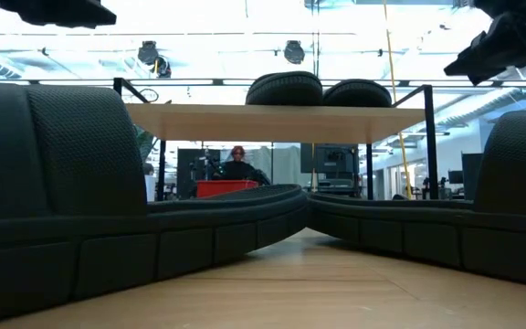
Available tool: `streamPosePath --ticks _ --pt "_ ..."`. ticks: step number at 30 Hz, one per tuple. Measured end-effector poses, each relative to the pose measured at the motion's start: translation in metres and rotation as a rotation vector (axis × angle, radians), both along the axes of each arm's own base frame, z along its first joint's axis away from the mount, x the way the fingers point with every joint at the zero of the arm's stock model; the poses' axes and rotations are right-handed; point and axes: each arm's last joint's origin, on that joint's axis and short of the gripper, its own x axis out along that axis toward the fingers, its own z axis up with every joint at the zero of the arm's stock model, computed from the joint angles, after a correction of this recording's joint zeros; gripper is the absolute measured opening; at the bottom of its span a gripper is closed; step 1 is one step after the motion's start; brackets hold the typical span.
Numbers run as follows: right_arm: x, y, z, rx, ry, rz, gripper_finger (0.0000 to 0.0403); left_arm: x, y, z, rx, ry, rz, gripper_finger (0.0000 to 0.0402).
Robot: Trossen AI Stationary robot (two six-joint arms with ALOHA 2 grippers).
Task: Pick and place slides into the shelf
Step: Put the right black slide under the shelf
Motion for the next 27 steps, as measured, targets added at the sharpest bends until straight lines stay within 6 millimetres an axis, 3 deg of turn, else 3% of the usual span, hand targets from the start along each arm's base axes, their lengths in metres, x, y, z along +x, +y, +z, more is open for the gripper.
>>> streamPosePath --ticks 6,11,17,27 --pt "-0.012 -0.003 0.007 0.048 -0.094 0.049 0.0 -0.024 0.016 0.018 -0.014 -0.042 0.085 0.0001" --pt "-0.022 -0.005 0.012 0.072 -0.16 0.066 0.0 -0.045 0.026 0.014 -0.096 -0.123 0.128 0.0" --pt "-0.029 -0.005 0.015 0.09 -0.209 0.153 0.0 -0.058 0.026 -0.008 -0.144 -0.199 0.137 0.0" --pt "-0.03 0.0 0.018 0.147 -0.231 0.345 0.0 -0.059 0.01 -0.053 -0.101 -0.317 0.04 0.0"
